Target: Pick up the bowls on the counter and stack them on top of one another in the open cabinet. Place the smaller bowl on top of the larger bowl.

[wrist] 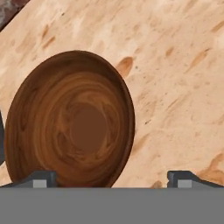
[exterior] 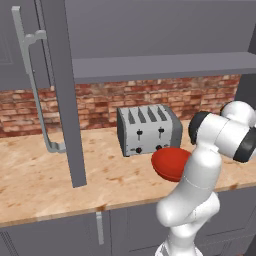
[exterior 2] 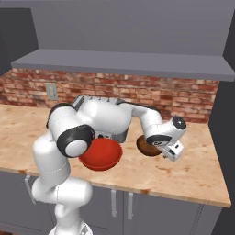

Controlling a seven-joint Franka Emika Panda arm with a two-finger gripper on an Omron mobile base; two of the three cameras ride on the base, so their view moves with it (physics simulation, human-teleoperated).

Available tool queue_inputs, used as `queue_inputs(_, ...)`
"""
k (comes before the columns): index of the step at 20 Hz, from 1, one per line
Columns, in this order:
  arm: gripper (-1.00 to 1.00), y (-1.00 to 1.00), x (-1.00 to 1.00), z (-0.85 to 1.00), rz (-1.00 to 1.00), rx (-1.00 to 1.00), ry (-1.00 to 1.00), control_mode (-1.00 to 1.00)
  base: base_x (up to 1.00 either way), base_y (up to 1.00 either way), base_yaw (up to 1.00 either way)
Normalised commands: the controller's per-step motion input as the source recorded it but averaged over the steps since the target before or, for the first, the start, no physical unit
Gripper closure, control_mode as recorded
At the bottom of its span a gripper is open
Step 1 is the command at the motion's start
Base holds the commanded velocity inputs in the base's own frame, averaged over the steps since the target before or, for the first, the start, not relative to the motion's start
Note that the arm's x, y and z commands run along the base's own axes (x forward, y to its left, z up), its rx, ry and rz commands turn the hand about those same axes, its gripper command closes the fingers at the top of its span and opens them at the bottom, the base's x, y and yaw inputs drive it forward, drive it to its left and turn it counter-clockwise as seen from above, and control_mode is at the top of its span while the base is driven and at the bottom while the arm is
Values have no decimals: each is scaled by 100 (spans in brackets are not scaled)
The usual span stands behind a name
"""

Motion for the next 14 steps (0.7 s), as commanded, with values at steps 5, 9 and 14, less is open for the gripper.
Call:
queue_inputs(5,-100,-7,8,-16,0,7,0,-100,0,0,0)
queue_inputs(9,-100,-1,8,-16,0,5,0,-100,0,0,0)
queue_inputs(14,100,0,9,-18,0,3,0,-100,0,0,0)
